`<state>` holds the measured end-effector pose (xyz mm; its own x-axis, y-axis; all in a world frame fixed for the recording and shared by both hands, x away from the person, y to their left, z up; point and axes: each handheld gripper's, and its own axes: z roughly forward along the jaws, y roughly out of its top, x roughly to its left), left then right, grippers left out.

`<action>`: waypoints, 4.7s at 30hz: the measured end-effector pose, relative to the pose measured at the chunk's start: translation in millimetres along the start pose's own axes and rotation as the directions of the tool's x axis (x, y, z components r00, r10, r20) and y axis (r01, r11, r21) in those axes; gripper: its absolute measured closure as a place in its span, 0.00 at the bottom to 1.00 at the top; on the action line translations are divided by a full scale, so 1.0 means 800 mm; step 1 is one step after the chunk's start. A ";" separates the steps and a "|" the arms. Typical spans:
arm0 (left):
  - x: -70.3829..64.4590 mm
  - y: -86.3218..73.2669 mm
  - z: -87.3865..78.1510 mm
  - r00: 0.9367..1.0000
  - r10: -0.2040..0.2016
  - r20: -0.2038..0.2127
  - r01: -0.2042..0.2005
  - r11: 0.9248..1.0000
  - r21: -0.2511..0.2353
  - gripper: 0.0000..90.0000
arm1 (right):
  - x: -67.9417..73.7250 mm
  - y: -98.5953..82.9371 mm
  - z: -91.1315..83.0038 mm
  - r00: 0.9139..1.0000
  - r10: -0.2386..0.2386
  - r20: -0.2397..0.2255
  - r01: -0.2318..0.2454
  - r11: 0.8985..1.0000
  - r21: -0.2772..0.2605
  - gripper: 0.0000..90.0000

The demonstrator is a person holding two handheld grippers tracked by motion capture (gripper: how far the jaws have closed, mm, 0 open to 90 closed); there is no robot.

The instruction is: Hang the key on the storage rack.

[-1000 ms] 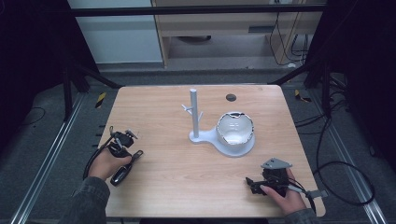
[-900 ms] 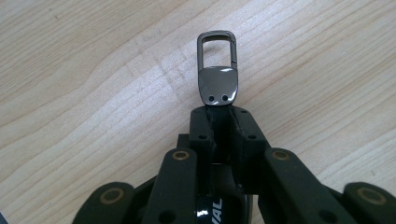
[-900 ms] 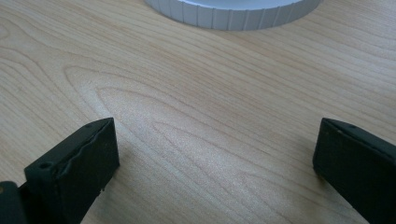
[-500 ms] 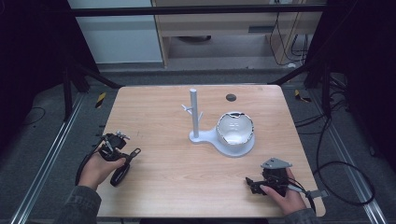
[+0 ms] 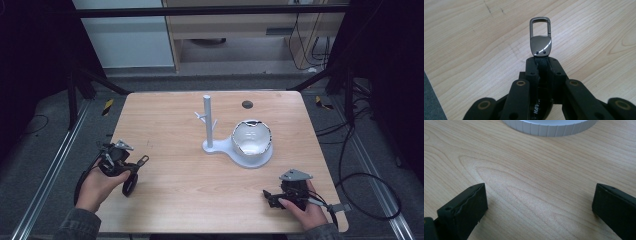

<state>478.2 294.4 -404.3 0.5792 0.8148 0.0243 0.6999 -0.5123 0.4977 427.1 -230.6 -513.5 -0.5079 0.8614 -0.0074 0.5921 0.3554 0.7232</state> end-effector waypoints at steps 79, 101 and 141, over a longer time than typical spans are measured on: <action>-0.137 0.117 -0.021 0.991 0.132 0.018 -0.109 0.879 -0.463 0.89 | 0.001 0.001 0.000 1.000 0.008 0.006 -0.008 1.000 0.001 0.00; -0.131 0.150 -0.019 0.997 0.072 0.017 -0.053 0.858 -0.510 0.89 | 0.001 0.001 0.000 1.000 0.007 0.007 -0.007 1.000 0.002 0.00; -0.134 0.167 0.018 0.999 0.053 0.008 -0.042 0.871 -0.490 0.89 | 0.001 0.001 0.000 1.000 0.008 0.006 -0.008 1.000 0.002 0.00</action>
<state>515.9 134.7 -352.6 0.6185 0.7846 0.0438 0.3803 -0.3477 0.8570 427.2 -229.8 -513.2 -0.4996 0.8663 -0.0055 0.5977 0.3493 0.7216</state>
